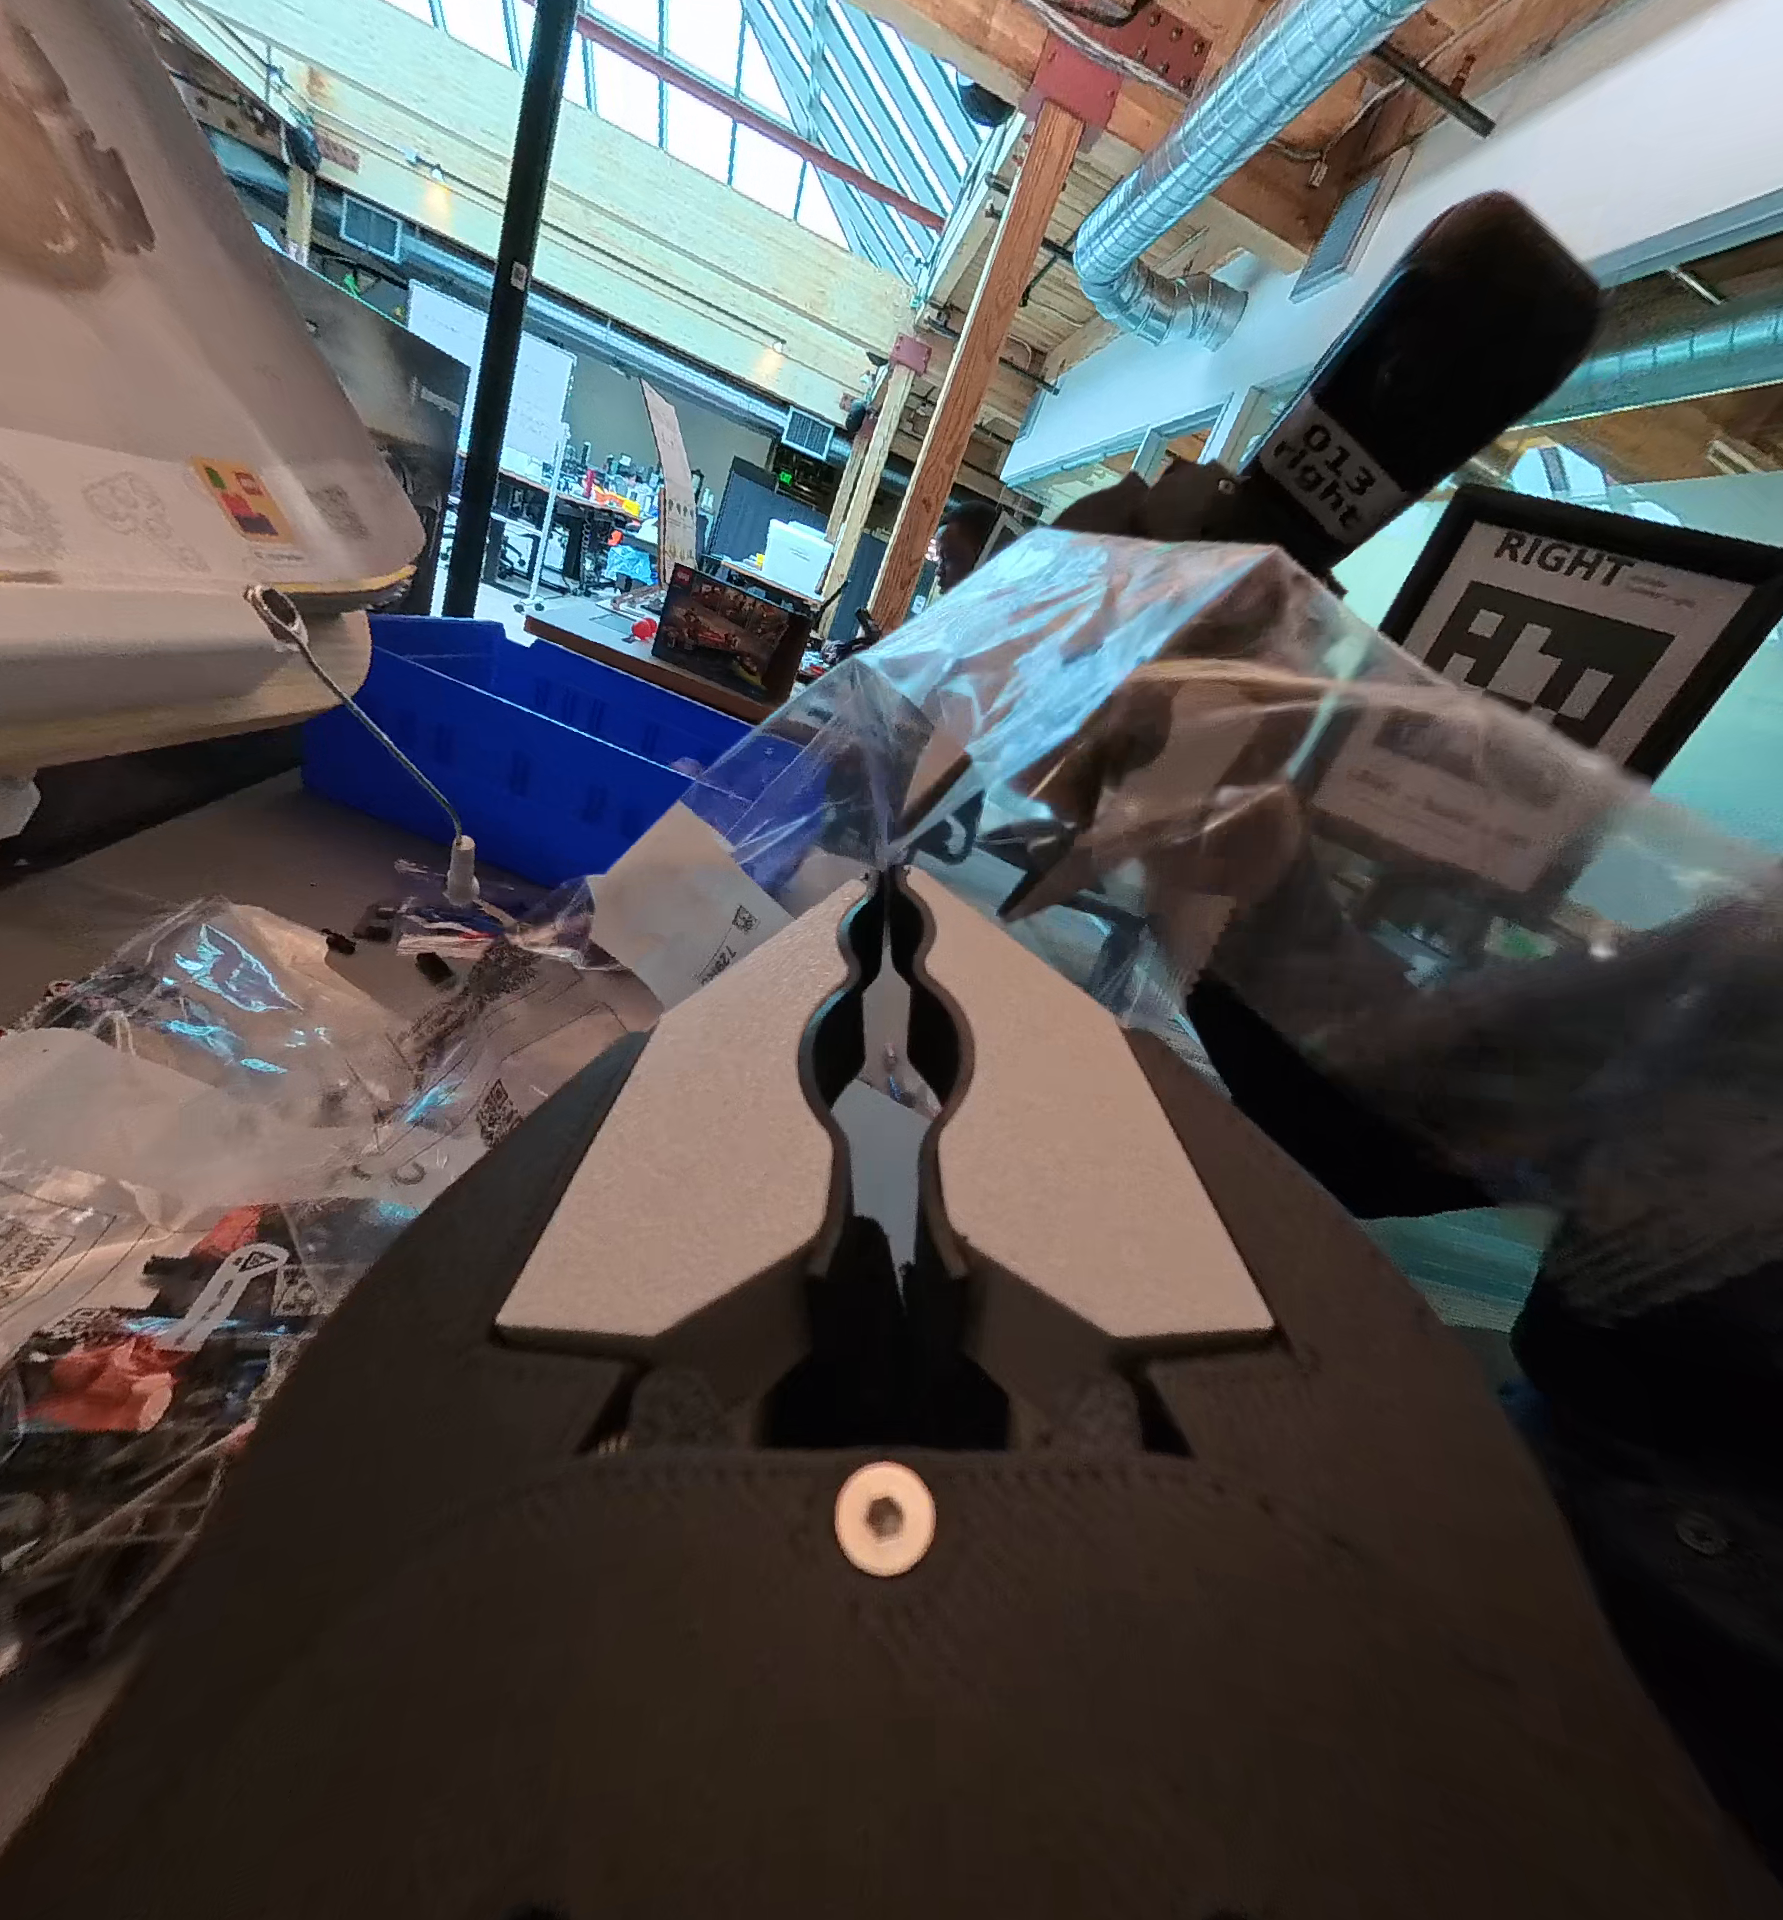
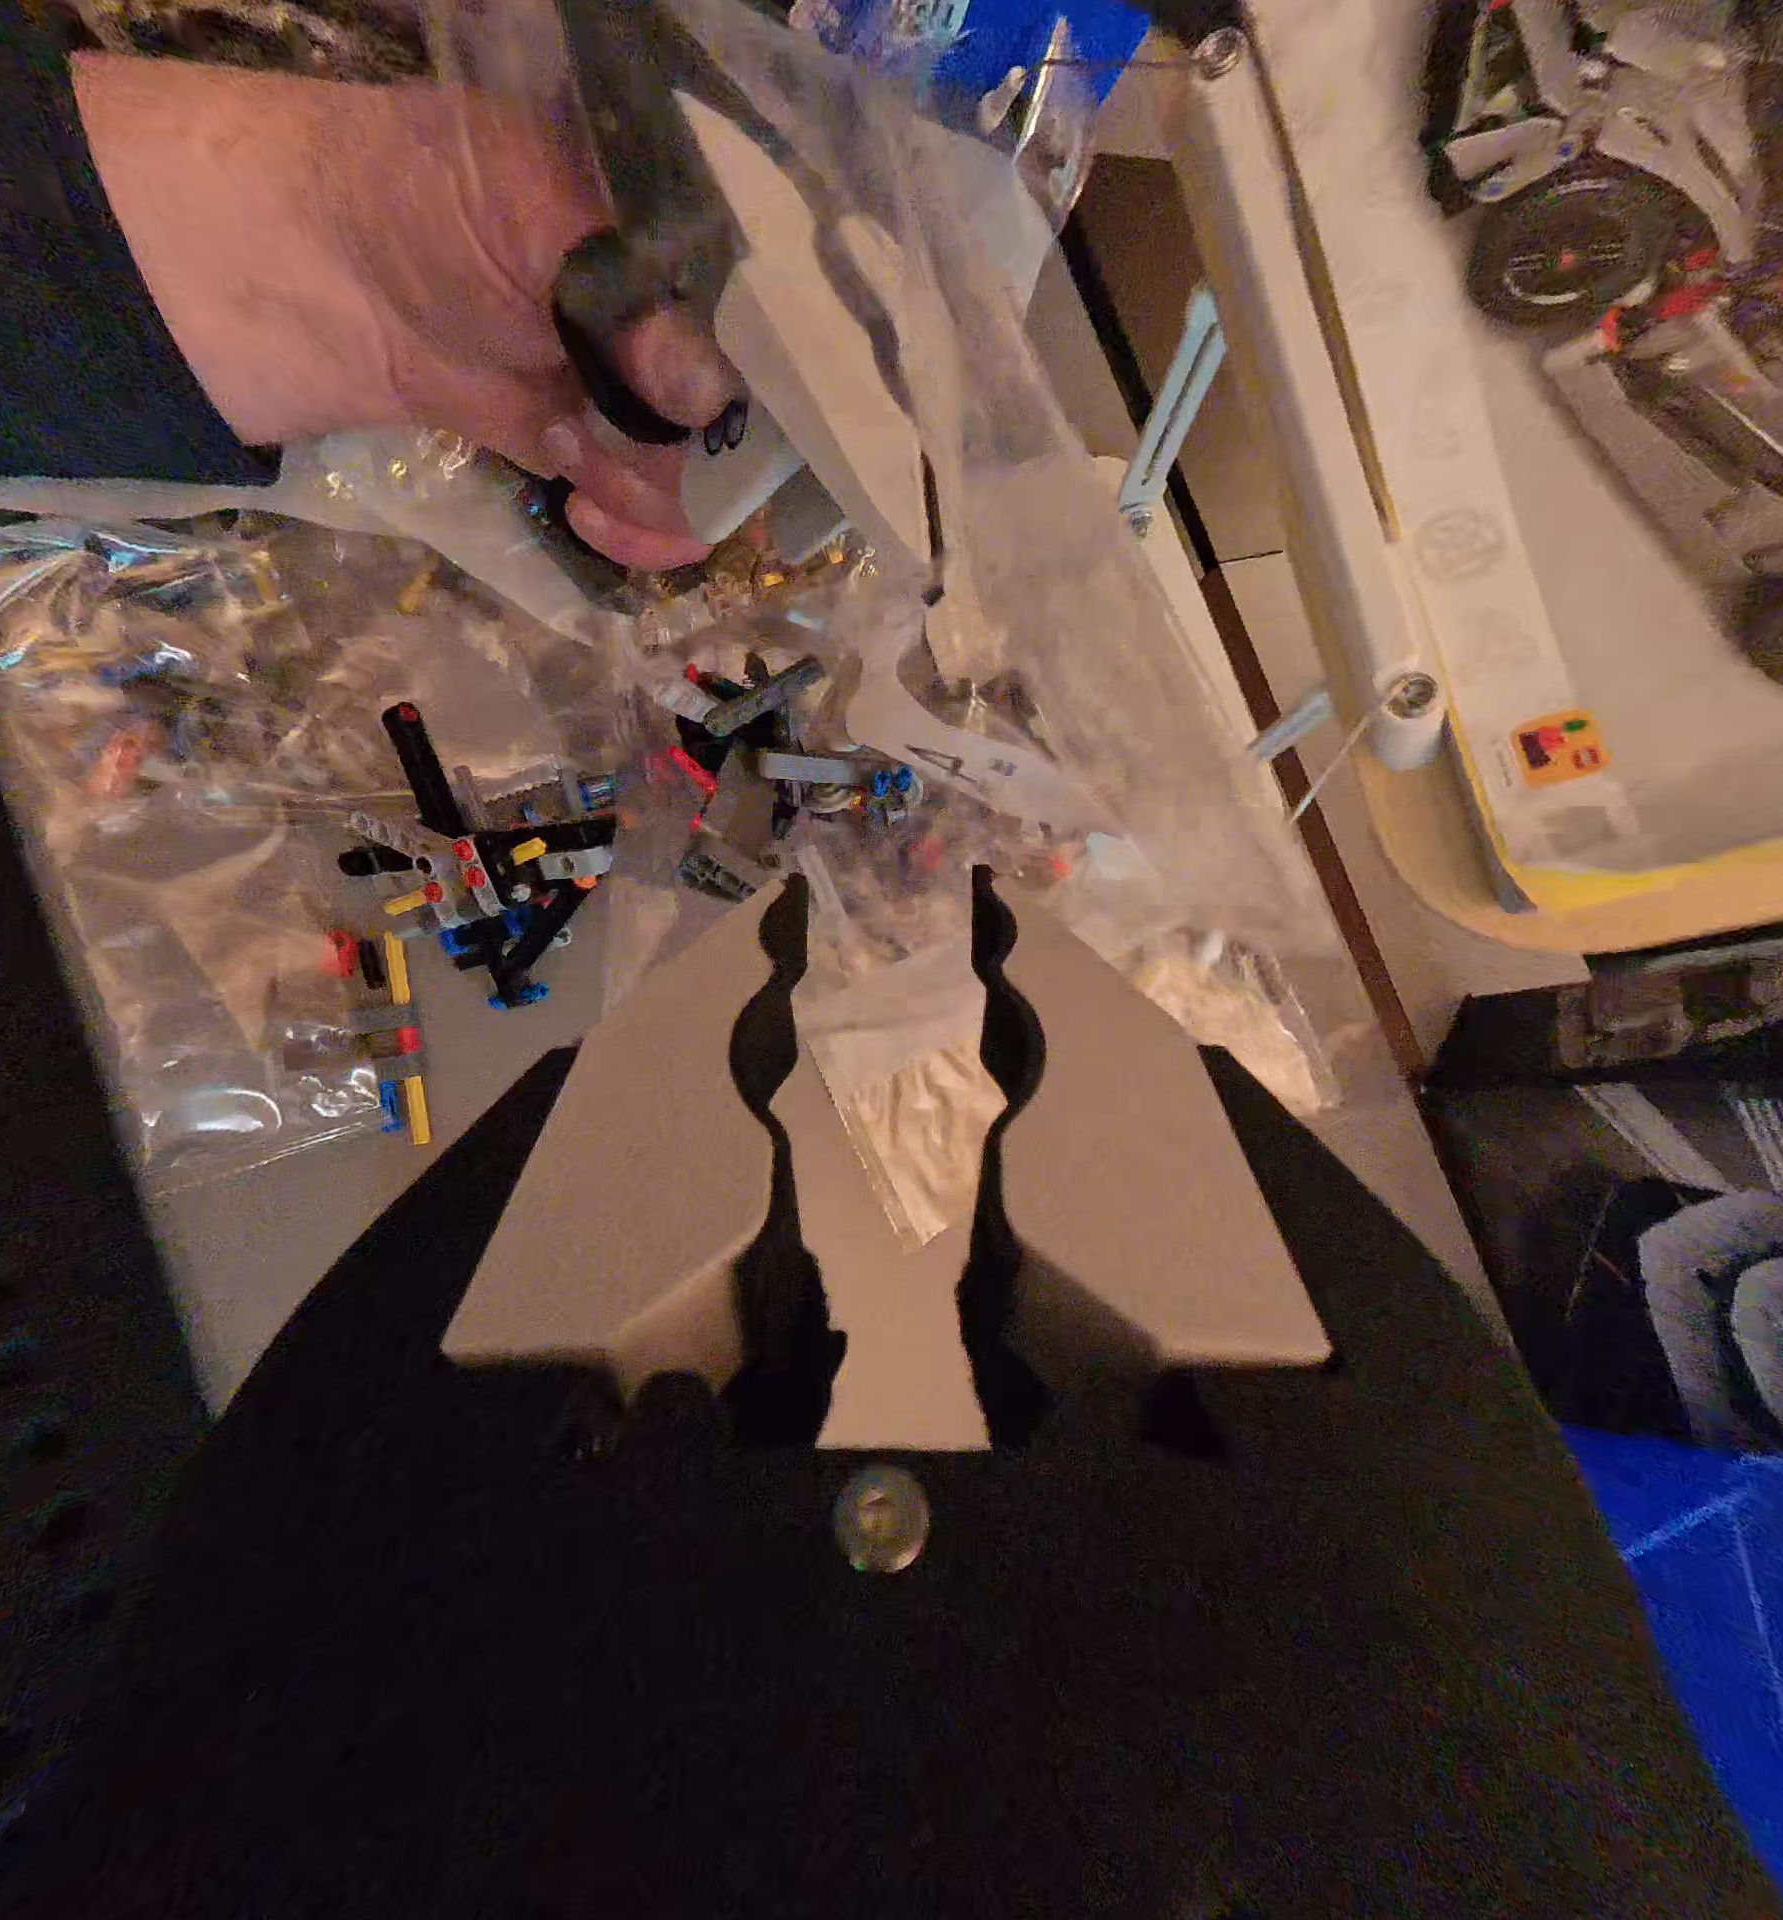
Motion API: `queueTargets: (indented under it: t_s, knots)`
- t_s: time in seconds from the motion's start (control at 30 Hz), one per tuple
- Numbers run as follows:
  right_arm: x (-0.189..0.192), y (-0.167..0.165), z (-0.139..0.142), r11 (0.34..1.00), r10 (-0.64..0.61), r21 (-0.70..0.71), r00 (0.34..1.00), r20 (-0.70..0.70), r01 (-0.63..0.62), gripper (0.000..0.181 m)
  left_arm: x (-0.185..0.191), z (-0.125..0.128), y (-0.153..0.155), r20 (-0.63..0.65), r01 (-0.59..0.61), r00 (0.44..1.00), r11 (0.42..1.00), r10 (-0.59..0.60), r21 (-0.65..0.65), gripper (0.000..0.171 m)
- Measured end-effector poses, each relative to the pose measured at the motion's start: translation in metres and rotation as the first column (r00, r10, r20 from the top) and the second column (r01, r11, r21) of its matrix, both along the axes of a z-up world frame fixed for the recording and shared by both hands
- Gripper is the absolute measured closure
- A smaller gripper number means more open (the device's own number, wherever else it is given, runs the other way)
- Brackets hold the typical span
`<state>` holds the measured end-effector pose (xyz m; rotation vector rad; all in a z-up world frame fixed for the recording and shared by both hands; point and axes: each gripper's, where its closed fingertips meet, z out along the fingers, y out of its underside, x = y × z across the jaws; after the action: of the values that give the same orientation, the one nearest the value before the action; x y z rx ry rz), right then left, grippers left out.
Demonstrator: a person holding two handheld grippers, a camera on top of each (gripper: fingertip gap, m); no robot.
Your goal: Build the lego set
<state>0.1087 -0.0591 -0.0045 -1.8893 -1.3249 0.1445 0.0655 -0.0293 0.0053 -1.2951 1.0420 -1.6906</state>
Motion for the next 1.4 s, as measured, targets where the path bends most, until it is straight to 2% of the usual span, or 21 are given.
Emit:
queueTargets:
  t_s: [0.1, 0.2, 0.33, 0.5, 0.6, 0.67, 0.8, 0.9, 1.0, 1.17, 1.27, 1.4]
  knots:
    - [0.025, -0.019, -0.003, 0.999, -0.017, -0.046, 0.998, -0.063, 0.014, 0.151, 0.002, -0.002, 0.000, -0.003, 0.002, 1.000, 1.000, -0.002, -0.005, 0.171]
    - [0.044, -0.040, -0.025, 0.993, -0.029, -0.118, 0.996, -0.086, 0.019, 0.150, 0.004, -0.002, -0.002, -0.005, 0.007, 1.000, 1.000, -0.007, -0.004, 0.171]
    - [0.049, -0.062, -0.065, 0.969, -0.017, -0.245, 0.988, -0.154, -0.022, 0.149, 0.005, -0.003, -0.004, -0.010, 0.008, 1.000, 1.000, -0.008, -0.001, 0.171]
    - [0.062, -0.055, -0.140, 0.932, -0.031, -0.361, 0.999, -0.022, 0.021, 0.149, 0.005, -0.004, -0.004, -0.013, 0.007, 1.000, 1.000, -0.007, 0.000, 0.171]
    - [0.062, -0.053, -0.169, 0.912, -0.012, -0.411, 1.000, 0.014, 0.016, 0.150, 0.004, -0.003, -0.003, -0.012, 0.005, 1.000, 1.000, -0.005, 0.001, 0.171]
    - [0.056, -0.054, -0.170, 0.905, 0.012, -0.425, 0.999, -0.033, -0.025, 0.161, 0.003, -0.003, -0.002, -0.010, 0.003, 1.000, 1.000, -0.003, -0.002, 0.171]
    - [0.058, -0.058, -0.173, 0.897, 0.029, -0.439, 0.999, -0.036, -0.042, 0.181, 0.003, -0.004, 0.000, -0.007, 0.004, 1.000, 1.000, -0.004, -0.008, 0.171]
    - [0.060, -0.059, -0.171, 0.897, 0.021, -0.441, 0.999, -0.049, -0.041, 0.180, 0.005, -0.005, -0.001, -0.013, 0.008, 1.000, 1.000, -0.008, -0.006, 0.171]
    - [0.064, -0.058, -0.161, 0.903, 0.011, -0.427, 0.997, -0.072, -0.041, 0.165, 0.004, -0.005, -0.002, -0.013, 0.007, 1.000, 1.000, -0.007, -0.004, 0.171]
    - [0.058, -0.074, -0.158, 0.873, 0.056, -0.479, 0.995, -0.087, -0.092, 0.159, 0.004, -0.004, -0.001, -0.009, 0.005, 1.000, 1.000, -0.005, -0.006, 0.171]
    - [0.048, -0.077, -0.166, 0.878, 0.081, -0.469, 0.995, -0.052, -0.096, 0.160, 0.004, -0.004, -0.001, -0.012, 0.008, 1.000, 1.000, -0.008, -0.006, 0.171]
    - [0.039, -0.080, -0.166, 0.873, 0.097, -0.471, 0.992, -0.080, -0.123, 0.176, 0.003, -0.004, -0.001, -0.009, 0.005, 1.000, 1.000, -0.005, -0.005, 0.171]
